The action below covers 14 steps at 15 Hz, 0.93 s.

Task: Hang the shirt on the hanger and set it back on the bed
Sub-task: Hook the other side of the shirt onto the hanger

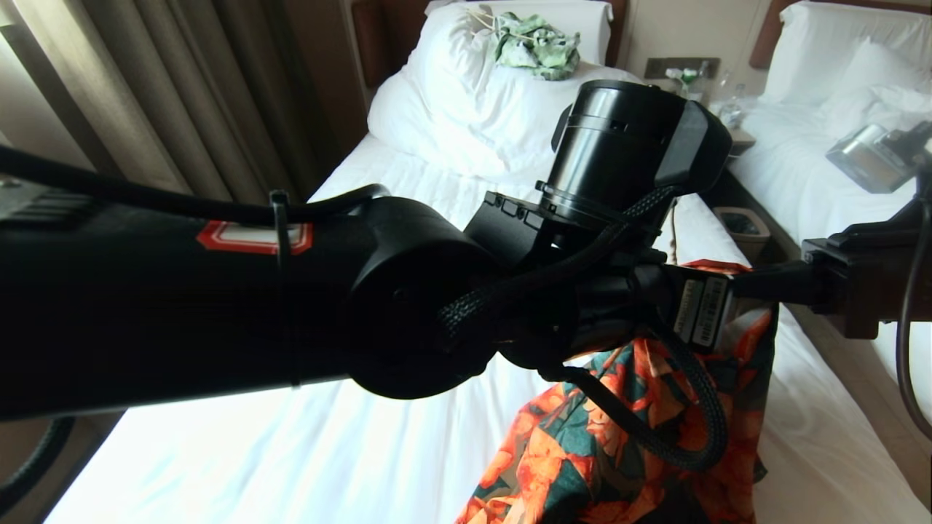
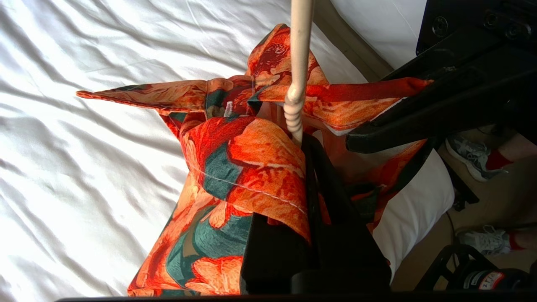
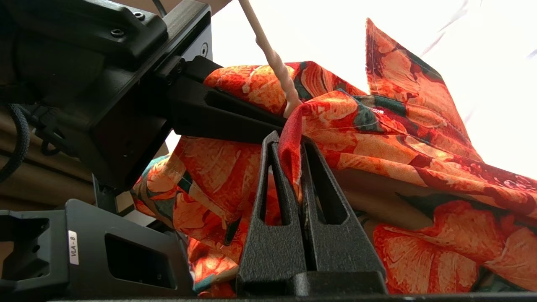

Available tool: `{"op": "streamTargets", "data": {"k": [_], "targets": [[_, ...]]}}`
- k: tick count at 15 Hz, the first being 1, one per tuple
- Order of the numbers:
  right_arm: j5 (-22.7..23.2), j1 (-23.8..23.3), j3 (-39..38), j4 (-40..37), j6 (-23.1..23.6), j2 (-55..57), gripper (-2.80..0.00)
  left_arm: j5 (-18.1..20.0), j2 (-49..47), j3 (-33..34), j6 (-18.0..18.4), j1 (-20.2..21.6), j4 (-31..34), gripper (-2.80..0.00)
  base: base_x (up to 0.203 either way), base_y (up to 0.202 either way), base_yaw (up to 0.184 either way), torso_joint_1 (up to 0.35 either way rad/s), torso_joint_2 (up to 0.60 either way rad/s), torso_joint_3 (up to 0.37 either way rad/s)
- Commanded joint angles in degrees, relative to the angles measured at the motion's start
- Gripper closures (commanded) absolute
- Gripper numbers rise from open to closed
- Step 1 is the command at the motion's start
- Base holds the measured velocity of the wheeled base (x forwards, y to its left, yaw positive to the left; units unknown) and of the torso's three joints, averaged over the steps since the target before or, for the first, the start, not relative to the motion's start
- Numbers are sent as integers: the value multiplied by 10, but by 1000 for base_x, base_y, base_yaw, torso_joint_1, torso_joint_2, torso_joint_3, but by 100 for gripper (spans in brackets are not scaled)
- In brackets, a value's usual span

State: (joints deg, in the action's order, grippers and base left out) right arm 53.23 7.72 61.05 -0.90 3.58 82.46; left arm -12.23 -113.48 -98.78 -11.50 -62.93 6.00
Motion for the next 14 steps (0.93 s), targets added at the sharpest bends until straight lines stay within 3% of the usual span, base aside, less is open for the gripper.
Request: {"op": "streamTargets", "data": {"k": [1, 9, 10, 11, 14], "targets": [[12, 1, -8, 2, 0, -9, 0, -1, 0, 0, -1, 0, -1, 0, 0, 0, 0, 0, 0, 0], [26, -9, -9, 13, 1, -7, 0, -4, 14, 4, -3, 0, -4, 0, 0, 0, 0, 0, 0, 0], [26, -9, -9, 13, 1, -8, -280, -6, 17, 8, -4, -1, -7, 0, 0, 0, 0, 0, 0, 0], [26, -9, -8, 13, 0, -8, -280, -9, 21, 21, -8, -2, -29, 0, 0, 0, 0, 0, 0, 0], [26, -9, -5, 13, -2, -9, -280, -9, 28, 104, -10, -7, -193, 0, 0, 0, 0, 0, 0, 0]]}}
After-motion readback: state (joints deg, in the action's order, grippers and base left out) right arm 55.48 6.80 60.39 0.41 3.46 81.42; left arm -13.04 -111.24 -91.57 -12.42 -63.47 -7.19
